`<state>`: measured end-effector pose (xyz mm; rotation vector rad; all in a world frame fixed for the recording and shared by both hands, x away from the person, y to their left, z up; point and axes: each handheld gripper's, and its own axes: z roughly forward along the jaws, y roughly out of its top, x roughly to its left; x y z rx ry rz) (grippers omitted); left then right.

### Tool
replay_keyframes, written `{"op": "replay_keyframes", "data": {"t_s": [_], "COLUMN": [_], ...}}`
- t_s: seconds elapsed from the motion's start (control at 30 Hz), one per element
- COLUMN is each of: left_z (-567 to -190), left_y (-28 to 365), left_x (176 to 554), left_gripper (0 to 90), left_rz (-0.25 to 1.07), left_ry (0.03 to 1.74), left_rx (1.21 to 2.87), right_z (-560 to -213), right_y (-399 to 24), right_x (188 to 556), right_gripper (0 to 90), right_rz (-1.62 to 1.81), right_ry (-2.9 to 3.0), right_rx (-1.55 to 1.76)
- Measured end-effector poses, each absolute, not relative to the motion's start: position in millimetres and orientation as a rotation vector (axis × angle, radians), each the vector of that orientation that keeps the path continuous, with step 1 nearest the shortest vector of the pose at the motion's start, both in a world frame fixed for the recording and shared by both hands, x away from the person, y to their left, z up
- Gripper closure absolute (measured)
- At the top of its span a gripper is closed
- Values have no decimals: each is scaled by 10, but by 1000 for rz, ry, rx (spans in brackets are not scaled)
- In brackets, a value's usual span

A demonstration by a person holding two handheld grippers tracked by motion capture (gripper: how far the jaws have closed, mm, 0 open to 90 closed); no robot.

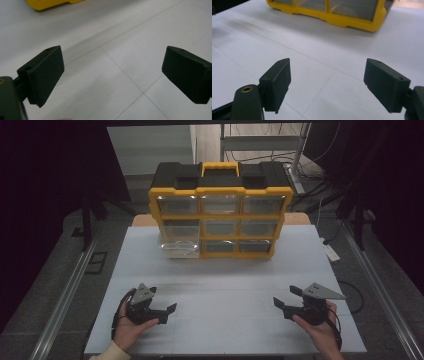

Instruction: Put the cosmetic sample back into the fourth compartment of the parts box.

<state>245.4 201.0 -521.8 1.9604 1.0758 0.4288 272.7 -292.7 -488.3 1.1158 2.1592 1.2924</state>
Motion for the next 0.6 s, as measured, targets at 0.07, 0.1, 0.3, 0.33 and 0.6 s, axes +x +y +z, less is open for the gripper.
{"op": "replay_keyframes", "data": {"t_s": [0.07,0.1,0.3,0.33,0.6], "left_z": [-5214,-5212,-5207,-5205,-5203], "left_y": [2016,2018,2029,2033,2032], "left_x": [2454,2454,2452,2453,2453], "left_gripper": [51,51,51,51,51], "left_rz": [431,434,444,446,447], "left_ry": [1074,1072,1073,1073,1072], "left_rx": [1958,1958,1957,1957,1958], "right_z": [-4907,-4915,-4928,-4928,-4926], "right_y": [-2967,-2978,-2962,-2957,-2955], "right_x": [2721,2723,2734,2733,2724], "right_gripper": [226,227,224,224,221], "right_rz": [1279,1283,1287,1279,1273], "right_ry": [2146,2144,2156,2158,2156], "right_rx": [1128,1132,1116,1115,1107]}}
